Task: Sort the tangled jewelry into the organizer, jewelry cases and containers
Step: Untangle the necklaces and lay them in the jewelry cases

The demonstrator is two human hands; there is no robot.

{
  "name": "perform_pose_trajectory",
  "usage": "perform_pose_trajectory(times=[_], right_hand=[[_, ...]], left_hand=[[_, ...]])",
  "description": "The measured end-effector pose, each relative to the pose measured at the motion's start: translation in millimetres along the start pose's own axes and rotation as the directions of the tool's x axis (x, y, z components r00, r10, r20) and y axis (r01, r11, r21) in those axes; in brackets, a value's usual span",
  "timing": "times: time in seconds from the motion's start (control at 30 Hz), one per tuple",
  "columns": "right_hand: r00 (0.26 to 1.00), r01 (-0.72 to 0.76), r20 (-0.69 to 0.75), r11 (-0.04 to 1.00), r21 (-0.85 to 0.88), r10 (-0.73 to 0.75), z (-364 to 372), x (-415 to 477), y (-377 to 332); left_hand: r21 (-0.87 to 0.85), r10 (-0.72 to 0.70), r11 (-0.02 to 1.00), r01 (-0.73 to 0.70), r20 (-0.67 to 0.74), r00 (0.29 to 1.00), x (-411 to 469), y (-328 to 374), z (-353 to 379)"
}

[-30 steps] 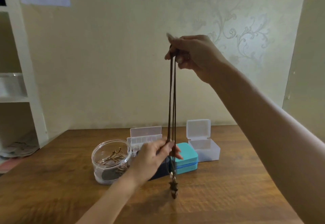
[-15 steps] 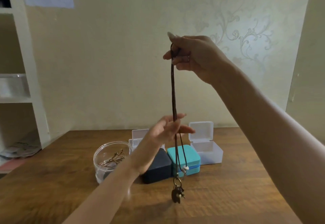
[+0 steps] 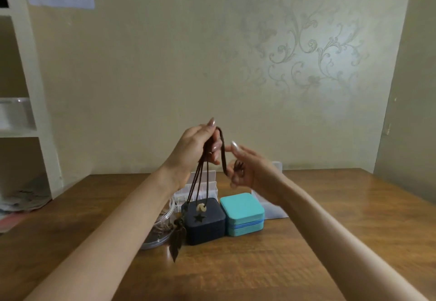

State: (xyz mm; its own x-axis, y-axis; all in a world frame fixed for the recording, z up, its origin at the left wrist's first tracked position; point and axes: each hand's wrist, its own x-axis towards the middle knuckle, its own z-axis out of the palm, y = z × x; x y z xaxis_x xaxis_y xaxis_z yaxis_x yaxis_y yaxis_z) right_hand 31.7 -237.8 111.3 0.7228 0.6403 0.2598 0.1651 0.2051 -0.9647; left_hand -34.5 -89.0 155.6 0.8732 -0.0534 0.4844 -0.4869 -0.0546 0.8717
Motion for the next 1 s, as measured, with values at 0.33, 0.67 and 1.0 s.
perform_pose_trajectory(times=[0.33, 0.67, 1.0], right_hand=[[0.989, 0.084, 0.145, 0.938, -0.337, -0.036, 25, -5, 29], [0.988, 0.075, 0.145, 0.973, -0.219, -0.043, 22, -8, 41], [0.896, 0.011, 0.442, 0.997, 0.071, -0.041, 29, -11, 47]], left_hand=[[0.403, -0.082, 0.913, 0.055, 0.049, 0.995, 7, 1, -5], [0.423, -0.135, 0.904, 0.064, 0.14, 0.981, 13, 5, -4], [0.424, -0.156, 0.905, 0.038, 0.246, 0.957, 8, 4, -3]])
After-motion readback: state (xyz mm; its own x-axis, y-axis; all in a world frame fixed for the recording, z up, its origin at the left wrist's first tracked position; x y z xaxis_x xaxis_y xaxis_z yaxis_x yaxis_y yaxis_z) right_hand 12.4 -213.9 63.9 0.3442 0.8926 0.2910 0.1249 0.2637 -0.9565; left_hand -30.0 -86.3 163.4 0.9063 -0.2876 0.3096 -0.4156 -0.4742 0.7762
